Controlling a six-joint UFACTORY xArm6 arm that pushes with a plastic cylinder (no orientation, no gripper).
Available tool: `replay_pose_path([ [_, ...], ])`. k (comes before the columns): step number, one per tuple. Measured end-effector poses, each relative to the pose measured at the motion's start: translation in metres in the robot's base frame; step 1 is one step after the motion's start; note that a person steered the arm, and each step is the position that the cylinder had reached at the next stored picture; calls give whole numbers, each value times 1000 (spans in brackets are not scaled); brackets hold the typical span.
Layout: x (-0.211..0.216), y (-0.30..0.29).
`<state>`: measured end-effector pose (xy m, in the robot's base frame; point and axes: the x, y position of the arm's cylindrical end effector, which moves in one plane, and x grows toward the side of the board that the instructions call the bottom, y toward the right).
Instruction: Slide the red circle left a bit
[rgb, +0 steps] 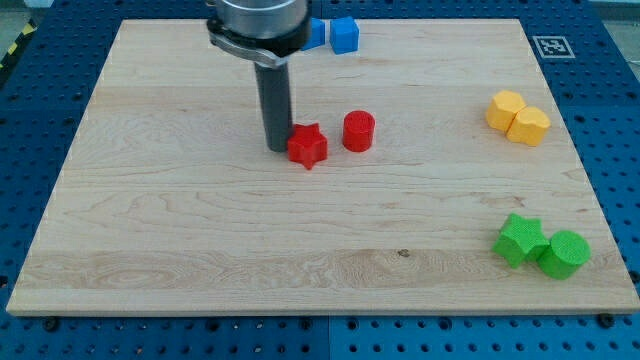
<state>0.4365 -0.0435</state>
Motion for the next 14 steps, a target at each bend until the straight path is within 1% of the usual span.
replay_pose_path([
  [1, 7, 13],
  [2, 9, 13],
  [3, 50, 13],
  [4, 81, 48],
  [5, 83, 119],
  [6, 74, 182],
  [7, 38, 208],
  [8, 3, 198],
  [9, -10, 172],
  [11, -10, 136],
  [14, -10, 101],
])
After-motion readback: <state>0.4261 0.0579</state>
